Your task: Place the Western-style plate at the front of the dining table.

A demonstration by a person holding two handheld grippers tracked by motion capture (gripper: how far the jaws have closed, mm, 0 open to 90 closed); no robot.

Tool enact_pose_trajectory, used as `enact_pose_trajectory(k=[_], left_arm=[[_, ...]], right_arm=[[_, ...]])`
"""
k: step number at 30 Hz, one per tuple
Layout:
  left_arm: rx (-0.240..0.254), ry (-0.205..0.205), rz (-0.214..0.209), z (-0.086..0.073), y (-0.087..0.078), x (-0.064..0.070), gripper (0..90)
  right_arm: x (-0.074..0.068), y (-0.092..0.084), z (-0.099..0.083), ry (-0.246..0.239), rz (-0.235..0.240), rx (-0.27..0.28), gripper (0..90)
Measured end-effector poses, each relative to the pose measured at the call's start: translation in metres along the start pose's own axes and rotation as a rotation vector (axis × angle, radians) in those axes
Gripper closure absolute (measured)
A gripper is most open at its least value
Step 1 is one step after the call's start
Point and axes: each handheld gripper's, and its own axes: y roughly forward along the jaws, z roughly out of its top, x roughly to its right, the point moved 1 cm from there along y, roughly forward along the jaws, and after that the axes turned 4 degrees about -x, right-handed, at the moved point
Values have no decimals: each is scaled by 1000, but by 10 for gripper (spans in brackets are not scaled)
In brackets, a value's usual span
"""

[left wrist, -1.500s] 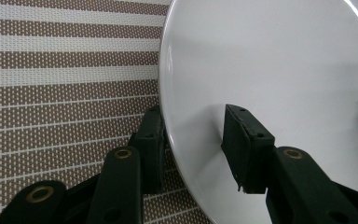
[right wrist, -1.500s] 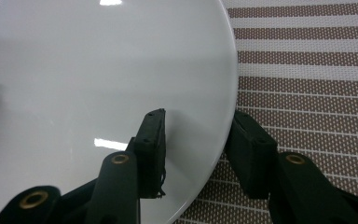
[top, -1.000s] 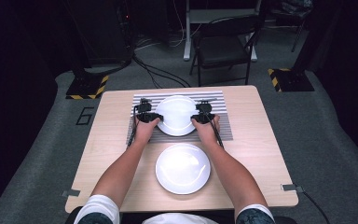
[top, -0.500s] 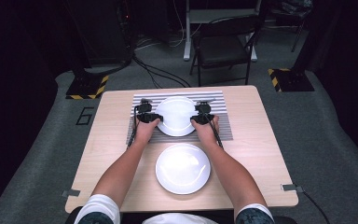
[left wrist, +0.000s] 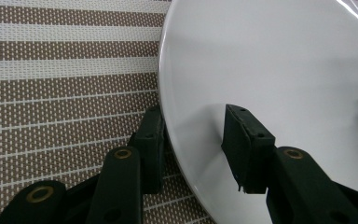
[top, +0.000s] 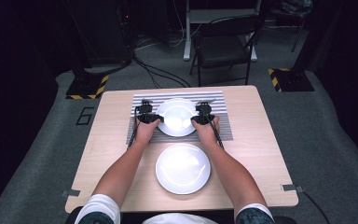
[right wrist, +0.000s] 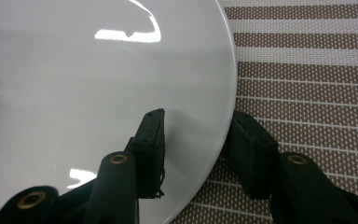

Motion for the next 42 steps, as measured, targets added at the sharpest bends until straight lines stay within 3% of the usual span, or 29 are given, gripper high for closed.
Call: enact_pose_trajectory(k=[5,8,22,42], left_arm=[[-7,15,22,-1,1,-2,593],[-1,37,49,-1,1,-1,604],[31,39,25,0,-11,1,575],[68,100,27,-2,-32,1,551]], right_arm=[[1,2,-1,-2,8,-14,561],[0,-1,-1,-30,-11,19,566],[-2,-11,-3,-49,4,43,536],[3,-32,-4,-80,28,87,508]])
